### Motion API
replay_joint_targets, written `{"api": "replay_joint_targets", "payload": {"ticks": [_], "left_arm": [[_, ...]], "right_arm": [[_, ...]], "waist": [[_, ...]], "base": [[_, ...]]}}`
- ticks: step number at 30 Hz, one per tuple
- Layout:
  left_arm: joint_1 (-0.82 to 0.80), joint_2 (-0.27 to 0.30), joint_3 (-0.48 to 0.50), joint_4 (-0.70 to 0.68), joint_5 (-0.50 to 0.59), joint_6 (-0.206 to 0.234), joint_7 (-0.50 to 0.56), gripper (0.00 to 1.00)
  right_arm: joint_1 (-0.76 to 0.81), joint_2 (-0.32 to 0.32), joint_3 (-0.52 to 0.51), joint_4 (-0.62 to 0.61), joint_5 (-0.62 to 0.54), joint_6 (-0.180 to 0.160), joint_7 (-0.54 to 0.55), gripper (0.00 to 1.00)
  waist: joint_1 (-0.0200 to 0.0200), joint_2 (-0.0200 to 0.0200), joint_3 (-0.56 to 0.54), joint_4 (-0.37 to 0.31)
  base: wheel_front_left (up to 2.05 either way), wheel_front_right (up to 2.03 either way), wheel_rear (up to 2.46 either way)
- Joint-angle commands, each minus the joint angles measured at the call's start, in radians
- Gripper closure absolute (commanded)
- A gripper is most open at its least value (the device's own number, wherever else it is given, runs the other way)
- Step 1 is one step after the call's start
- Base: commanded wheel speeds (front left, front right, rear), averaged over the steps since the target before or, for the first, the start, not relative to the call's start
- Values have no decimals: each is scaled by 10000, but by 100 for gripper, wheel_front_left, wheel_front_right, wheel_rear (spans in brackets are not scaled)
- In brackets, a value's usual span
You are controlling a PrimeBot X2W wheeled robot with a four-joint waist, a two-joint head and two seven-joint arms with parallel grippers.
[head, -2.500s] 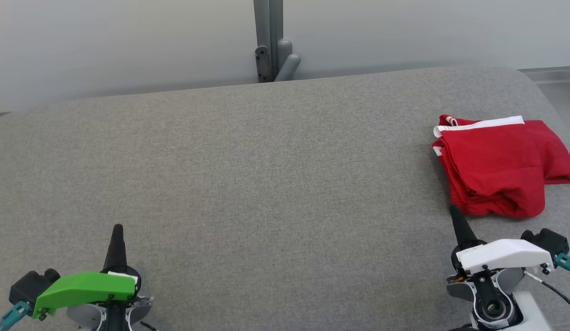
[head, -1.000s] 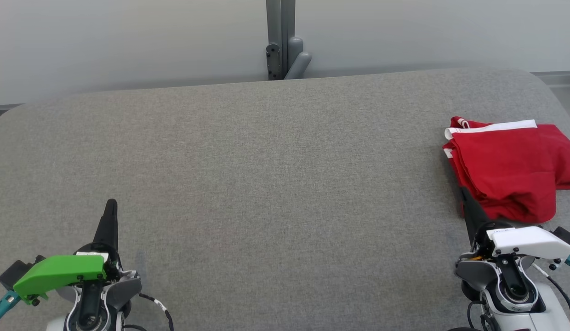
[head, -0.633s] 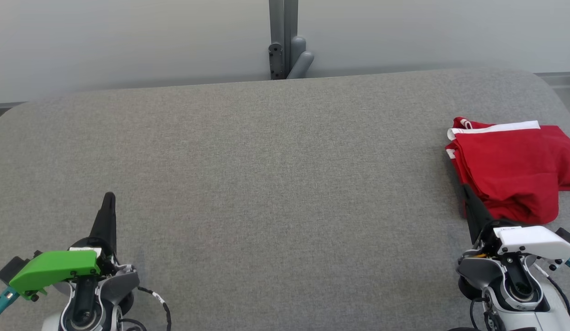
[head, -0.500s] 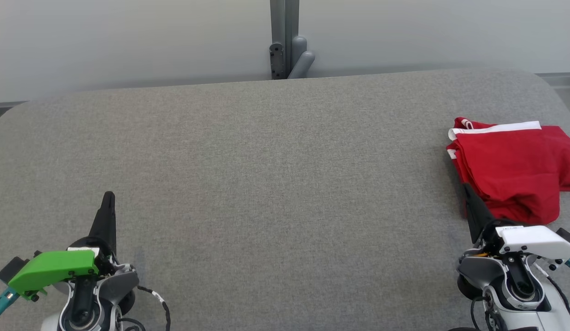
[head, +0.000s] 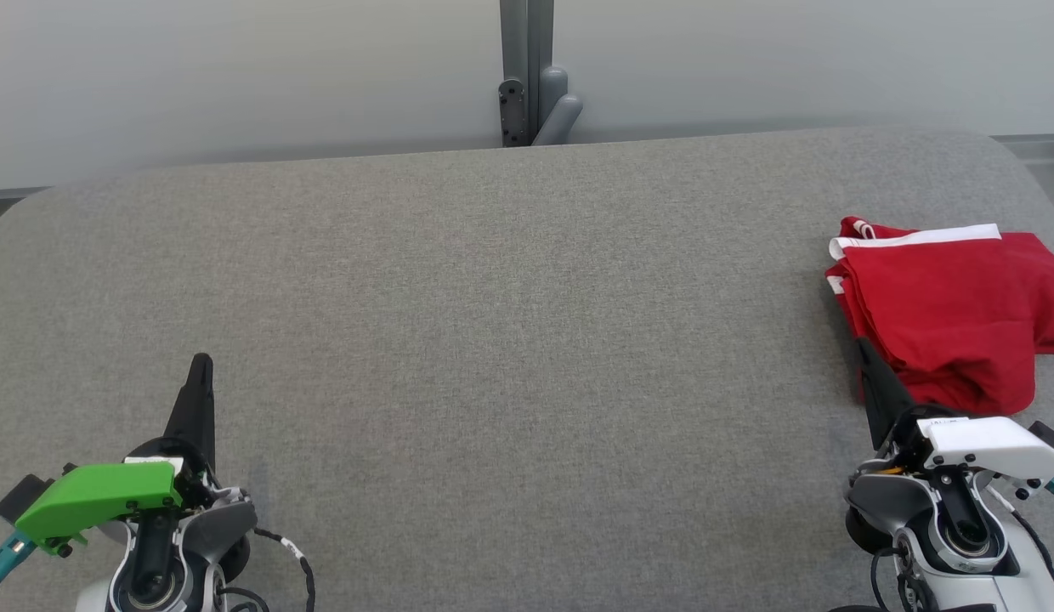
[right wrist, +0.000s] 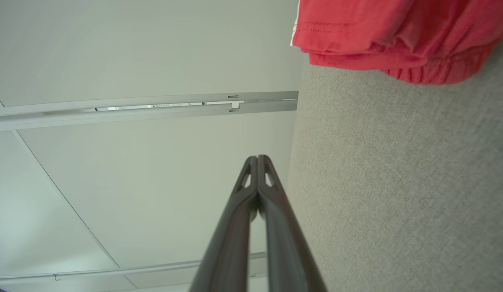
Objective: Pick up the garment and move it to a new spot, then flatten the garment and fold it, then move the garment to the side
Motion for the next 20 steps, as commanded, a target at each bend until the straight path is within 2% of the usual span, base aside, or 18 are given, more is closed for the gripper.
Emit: {"api": "replay_joint_targets", "payload": {"ticks": [1, 20], "left_arm": [[-120, 58, 12, -12, -13, -35, 14, 100], [-119, 58, 12, -11, -12, -35, 15, 100]], "right_arm": [[-73, -77, -2, -47, 57, 4, -5, 100], [-67, -95, 40, -48, 93, 4, -48, 100]], "waist": [[0, 0, 0, 0], [0, 0, 0, 0]], "base": [[0, 0, 0], [0, 0, 0]]}}
